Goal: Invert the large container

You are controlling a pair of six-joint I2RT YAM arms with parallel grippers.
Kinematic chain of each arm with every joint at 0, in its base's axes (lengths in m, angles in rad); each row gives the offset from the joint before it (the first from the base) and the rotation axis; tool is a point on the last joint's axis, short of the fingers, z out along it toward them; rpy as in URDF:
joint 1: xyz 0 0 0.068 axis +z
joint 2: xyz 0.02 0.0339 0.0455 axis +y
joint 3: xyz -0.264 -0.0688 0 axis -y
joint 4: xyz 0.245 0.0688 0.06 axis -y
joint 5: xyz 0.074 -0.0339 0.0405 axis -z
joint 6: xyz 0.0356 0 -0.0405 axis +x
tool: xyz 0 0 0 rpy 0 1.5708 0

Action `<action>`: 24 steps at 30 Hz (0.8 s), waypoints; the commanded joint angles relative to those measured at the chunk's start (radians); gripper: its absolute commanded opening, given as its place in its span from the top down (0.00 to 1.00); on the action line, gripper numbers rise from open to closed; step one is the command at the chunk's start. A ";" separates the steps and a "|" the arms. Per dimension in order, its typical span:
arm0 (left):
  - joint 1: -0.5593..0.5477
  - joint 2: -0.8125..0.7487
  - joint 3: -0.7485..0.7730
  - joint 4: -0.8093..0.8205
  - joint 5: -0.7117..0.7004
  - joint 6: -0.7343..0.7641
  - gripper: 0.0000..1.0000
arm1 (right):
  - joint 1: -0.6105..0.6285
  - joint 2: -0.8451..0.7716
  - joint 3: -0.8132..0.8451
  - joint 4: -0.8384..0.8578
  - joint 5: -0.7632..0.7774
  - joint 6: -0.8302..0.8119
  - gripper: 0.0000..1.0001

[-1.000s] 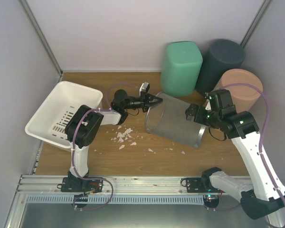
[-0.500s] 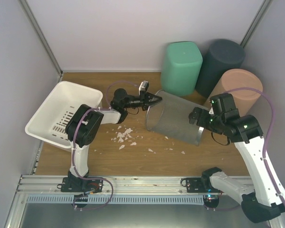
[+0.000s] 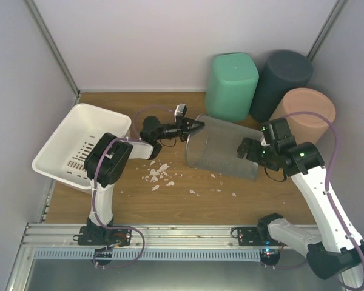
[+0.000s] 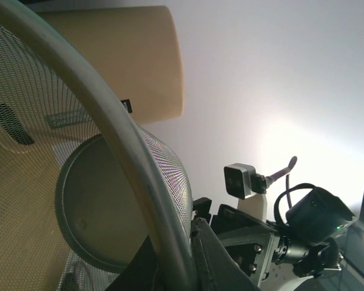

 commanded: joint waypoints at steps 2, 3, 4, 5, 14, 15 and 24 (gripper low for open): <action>0.004 0.037 -0.044 0.147 -0.065 -0.191 1.00 | -0.004 0.022 0.050 0.074 -0.020 -0.023 0.00; 0.004 0.042 -0.042 0.172 -0.075 -0.211 1.00 | -0.005 0.025 0.061 0.066 -0.013 -0.024 0.00; 0.003 0.050 -0.042 0.199 -0.083 -0.239 1.00 | -0.005 0.026 0.072 0.057 -0.011 -0.025 0.00; 0.002 0.062 -0.045 0.230 -0.103 -0.269 1.00 | -0.005 0.023 0.080 0.051 0.012 -0.025 0.00; -0.017 0.191 0.022 0.430 -0.198 -0.480 1.00 | -0.005 0.002 0.109 0.042 0.045 -0.019 0.00; -0.018 0.200 0.020 0.447 -0.209 -0.495 1.00 | -0.005 0.002 0.102 0.045 0.042 -0.018 0.00; -0.012 0.285 -0.004 0.594 -0.231 -0.595 0.94 | -0.005 0.028 0.104 0.052 0.030 -0.034 0.00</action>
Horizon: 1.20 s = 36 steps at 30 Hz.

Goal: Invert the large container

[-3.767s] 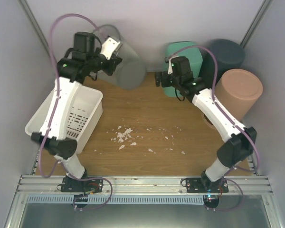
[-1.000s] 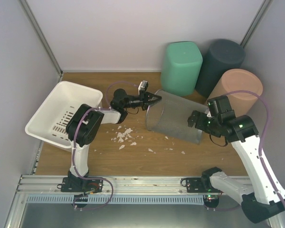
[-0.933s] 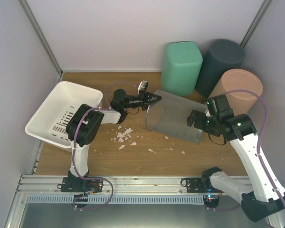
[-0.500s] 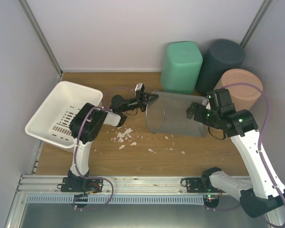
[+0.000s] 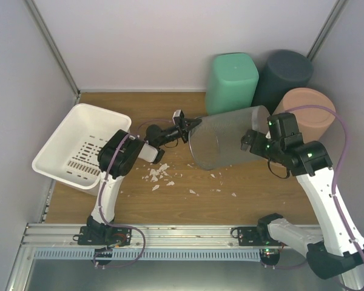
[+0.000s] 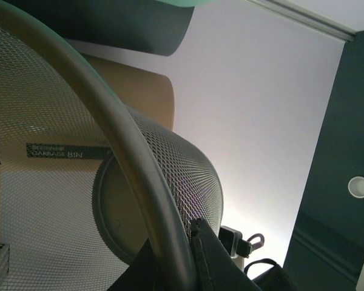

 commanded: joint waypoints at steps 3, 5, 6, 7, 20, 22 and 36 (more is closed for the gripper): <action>-0.002 0.095 -0.017 0.317 0.038 -0.207 0.84 | -0.001 0.026 0.015 0.020 -0.025 -0.018 0.00; 0.009 0.096 -0.020 0.318 0.057 -0.204 0.80 | -0.001 0.031 0.023 0.017 -0.024 -0.022 0.00; 0.016 0.095 -0.022 0.317 0.064 -0.202 0.73 | -0.001 0.035 0.027 0.019 -0.024 -0.025 0.00; 0.022 0.094 -0.025 0.317 0.071 -0.200 0.66 | -0.001 0.039 0.029 0.019 -0.026 -0.028 0.00; 0.058 0.095 -0.067 0.285 0.124 -0.146 0.34 | -0.001 0.081 0.043 0.050 -0.050 -0.056 0.00; 0.073 0.089 -0.084 0.264 0.142 -0.123 0.30 | -0.001 0.089 0.045 0.055 -0.055 -0.062 0.00; 0.144 0.037 -0.162 0.084 0.274 0.069 0.27 | 0.015 0.113 0.070 0.146 -0.165 -0.096 0.00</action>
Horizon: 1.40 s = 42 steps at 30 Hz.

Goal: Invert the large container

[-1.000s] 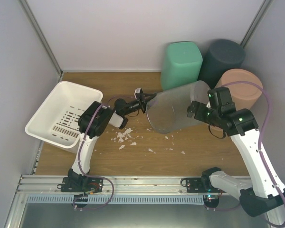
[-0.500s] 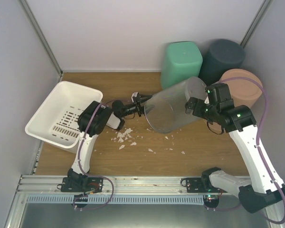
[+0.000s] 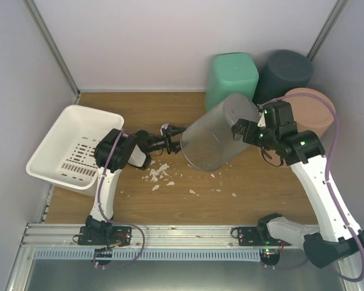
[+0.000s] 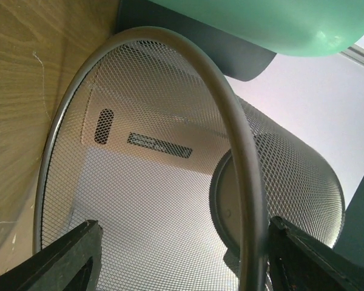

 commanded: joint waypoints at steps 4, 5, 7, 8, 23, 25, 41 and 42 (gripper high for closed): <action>0.005 -0.046 0.024 -0.019 0.127 0.136 0.27 | 0.022 -0.005 -0.009 0.106 -0.231 -0.042 0.00; 0.006 -0.051 0.029 -0.053 0.136 0.161 0.27 | 0.025 -0.014 -0.017 0.126 -0.262 -0.042 0.00; 0.012 -0.066 0.036 -0.139 0.147 0.219 0.26 | 0.034 -0.020 -0.031 0.146 -0.297 -0.044 0.00; 0.014 -0.076 0.036 -0.177 0.147 0.247 0.25 | 0.037 -0.021 -0.038 0.150 -0.306 -0.045 0.00; -0.002 -0.140 0.366 -1.246 0.021 0.894 0.22 | 0.096 -0.045 -0.115 0.241 -0.402 -0.042 0.00; -0.014 -0.129 0.421 -1.356 -0.007 0.956 0.22 | 0.111 -0.043 -0.128 0.255 -0.406 -0.044 0.00; -0.109 0.091 0.861 -1.767 -0.181 1.190 0.29 | 0.345 0.109 -0.115 0.362 -0.342 -0.027 0.00; -0.110 0.104 0.881 -1.770 -0.187 1.194 0.29 | 0.351 0.114 -0.112 0.358 -0.332 -0.027 0.00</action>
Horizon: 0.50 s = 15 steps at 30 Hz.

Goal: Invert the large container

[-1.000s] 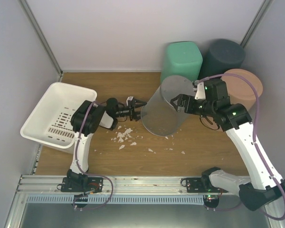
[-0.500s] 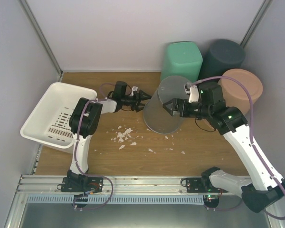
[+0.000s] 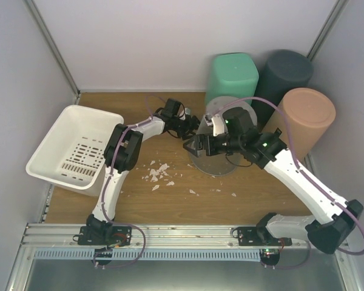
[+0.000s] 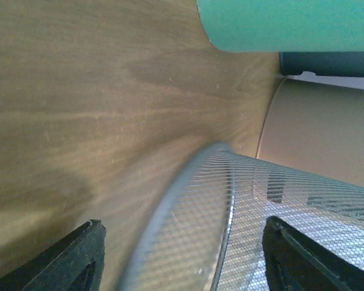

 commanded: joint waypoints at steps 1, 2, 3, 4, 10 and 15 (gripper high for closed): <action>-0.019 0.061 0.089 -0.039 -0.025 0.050 0.29 | 0.030 0.029 0.013 -0.006 0.056 0.002 0.00; -0.019 0.072 0.103 -0.033 -0.023 0.051 0.29 | 0.031 0.028 0.019 -0.024 0.073 0.000 0.00; -0.019 0.079 0.118 -0.037 -0.028 0.052 0.29 | 0.032 0.025 0.027 -0.044 0.101 -0.001 0.00; -0.019 0.082 0.131 -0.039 -0.028 0.051 0.29 | 0.031 0.018 0.039 -0.062 0.121 -0.003 0.00; -0.009 -0.012 0.158 -0.067 -0.061 0.096 0.26 | 0.032 0.007 0.048 -0.072 0.067 -0.024 0.00; 0.052 -0.163 0.254 -0.182 -0.133 0.206 0.24 | 0.034 0.053 0.005 -0.074 0.058 -0.046 0.00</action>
